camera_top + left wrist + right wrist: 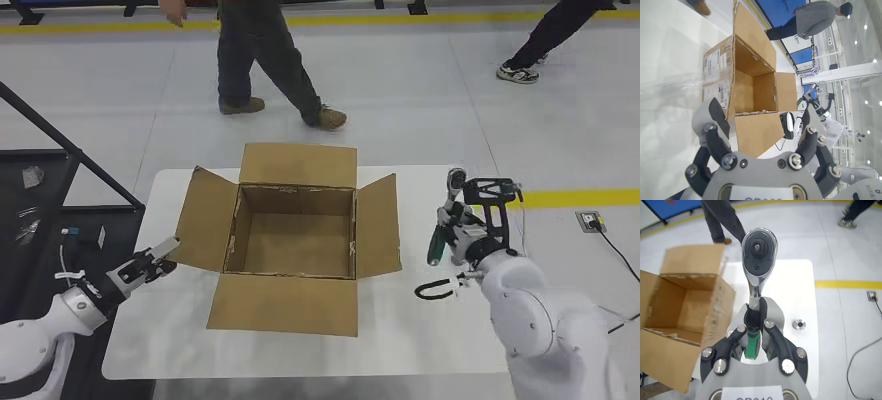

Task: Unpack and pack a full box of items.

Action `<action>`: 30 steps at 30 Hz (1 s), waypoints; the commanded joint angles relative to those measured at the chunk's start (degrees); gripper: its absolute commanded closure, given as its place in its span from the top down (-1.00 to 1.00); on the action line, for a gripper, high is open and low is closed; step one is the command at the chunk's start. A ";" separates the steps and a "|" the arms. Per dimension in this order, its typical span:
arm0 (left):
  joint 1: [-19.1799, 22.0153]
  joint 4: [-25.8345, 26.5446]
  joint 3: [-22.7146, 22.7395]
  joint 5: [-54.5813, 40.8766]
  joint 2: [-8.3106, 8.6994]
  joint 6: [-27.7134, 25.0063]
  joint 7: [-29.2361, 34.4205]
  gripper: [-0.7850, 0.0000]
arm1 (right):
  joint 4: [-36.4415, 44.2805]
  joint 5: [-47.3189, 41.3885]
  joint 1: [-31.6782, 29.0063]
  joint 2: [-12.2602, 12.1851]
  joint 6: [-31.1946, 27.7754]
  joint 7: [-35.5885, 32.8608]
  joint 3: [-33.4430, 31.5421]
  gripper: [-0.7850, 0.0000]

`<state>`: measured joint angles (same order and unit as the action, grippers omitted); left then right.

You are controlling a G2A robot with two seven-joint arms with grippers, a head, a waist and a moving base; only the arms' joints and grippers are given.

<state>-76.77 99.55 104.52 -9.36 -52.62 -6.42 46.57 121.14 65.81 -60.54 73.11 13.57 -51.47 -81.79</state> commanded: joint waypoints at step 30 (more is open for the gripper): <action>-9.39 4.85 7.23 -4.15 -0.43 -3.98 -5.60 1.00 | -71.89 -16.23 51.59 28.57 0.99 15.26 61.88 -1.00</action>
<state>-86.16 104.40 111.75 -13.52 -53.05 -10.40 40.97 52.44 50.26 -9.45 100.47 14.80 -36.42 -20.08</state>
